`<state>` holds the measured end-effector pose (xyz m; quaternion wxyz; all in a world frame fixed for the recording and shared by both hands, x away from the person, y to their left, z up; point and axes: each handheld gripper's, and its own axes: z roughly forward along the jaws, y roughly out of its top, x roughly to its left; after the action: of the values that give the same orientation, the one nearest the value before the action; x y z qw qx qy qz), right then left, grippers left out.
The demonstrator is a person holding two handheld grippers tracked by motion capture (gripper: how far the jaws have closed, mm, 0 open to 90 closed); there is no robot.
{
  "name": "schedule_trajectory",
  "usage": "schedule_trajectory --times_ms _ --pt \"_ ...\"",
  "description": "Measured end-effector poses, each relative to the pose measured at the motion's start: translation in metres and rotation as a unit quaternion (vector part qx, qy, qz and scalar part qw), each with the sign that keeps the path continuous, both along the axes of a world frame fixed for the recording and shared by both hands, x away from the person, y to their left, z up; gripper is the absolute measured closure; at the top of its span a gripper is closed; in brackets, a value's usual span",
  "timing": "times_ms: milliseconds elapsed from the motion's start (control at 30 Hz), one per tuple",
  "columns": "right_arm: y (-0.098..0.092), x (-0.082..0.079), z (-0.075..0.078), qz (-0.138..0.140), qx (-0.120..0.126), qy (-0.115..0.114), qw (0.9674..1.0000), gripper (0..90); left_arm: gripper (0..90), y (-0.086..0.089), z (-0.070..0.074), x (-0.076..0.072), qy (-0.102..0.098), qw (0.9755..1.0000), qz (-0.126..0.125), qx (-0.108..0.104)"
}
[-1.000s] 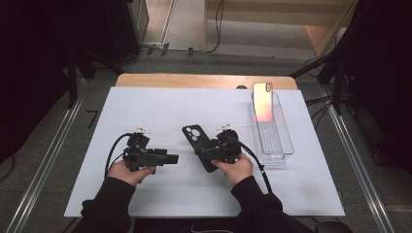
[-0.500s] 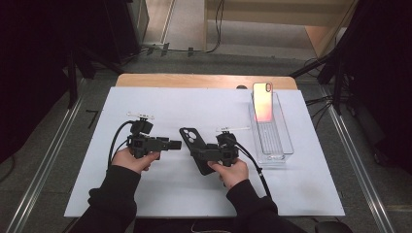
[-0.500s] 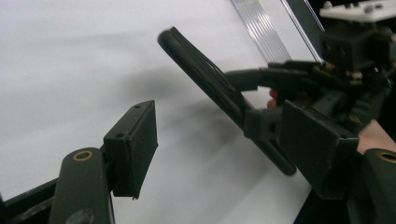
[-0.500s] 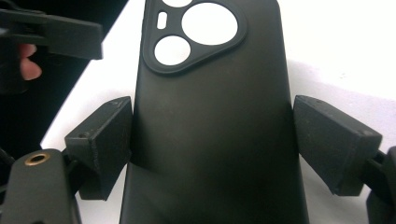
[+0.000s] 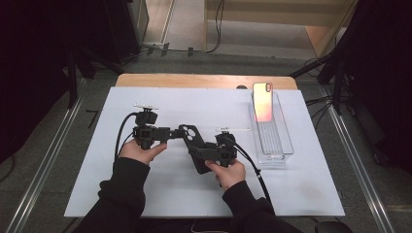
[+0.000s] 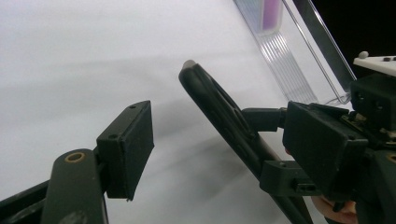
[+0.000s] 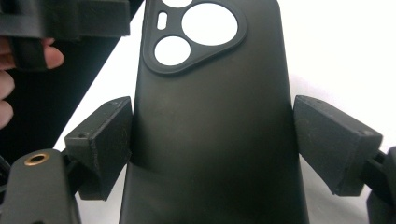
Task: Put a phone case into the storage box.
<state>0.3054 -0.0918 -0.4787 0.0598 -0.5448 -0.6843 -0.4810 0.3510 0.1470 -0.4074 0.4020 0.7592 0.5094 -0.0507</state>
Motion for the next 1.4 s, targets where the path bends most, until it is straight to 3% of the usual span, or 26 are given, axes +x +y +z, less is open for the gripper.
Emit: schedule_trajectory --times_ms 333,567,767,1000,1300,1400 --pt "0.006 -0.002 0.0 -0.01 0.011 -0.009 0.9998 13.8 26.5 -0.013 -0.008 0.008 0.013 0.9998 0.016 0.007" --pt "0.012 -0.005 0.0 -0.016 0.013 -0.012 0.9997 13.7 34.6 -0.021 -0.012 0.01 0.021 0.9993 0.03 0.003" --pt "0.016 -0.007 0.001 -0.023 0.021 -0.018 0.9994 13.6 44.4 -0.024 -0.014 0.011 0.027 0.9987 0.039 -0.018" --pt "0.019 -0.011 0.003 -0.031 0.016 -0.039 0.9986 13.4 72.5 -0.021 -0.013 0.01 0.042 0.9966 0.039 -0.06" --pt "0.022 -0.012 0.003 -0.032 0.008 -0.061 0.9976 12.6 77.1 -0.019 -0.01 0.009 0.051 0.994 0.037 -0.089" --pt "0.022 -0.014 0.004 -0.032 -0.009 -0.089 0.9955 11.8 77.3 -0.018 -0.008 0.007 0.052 0.9933 0.029 -0.099"
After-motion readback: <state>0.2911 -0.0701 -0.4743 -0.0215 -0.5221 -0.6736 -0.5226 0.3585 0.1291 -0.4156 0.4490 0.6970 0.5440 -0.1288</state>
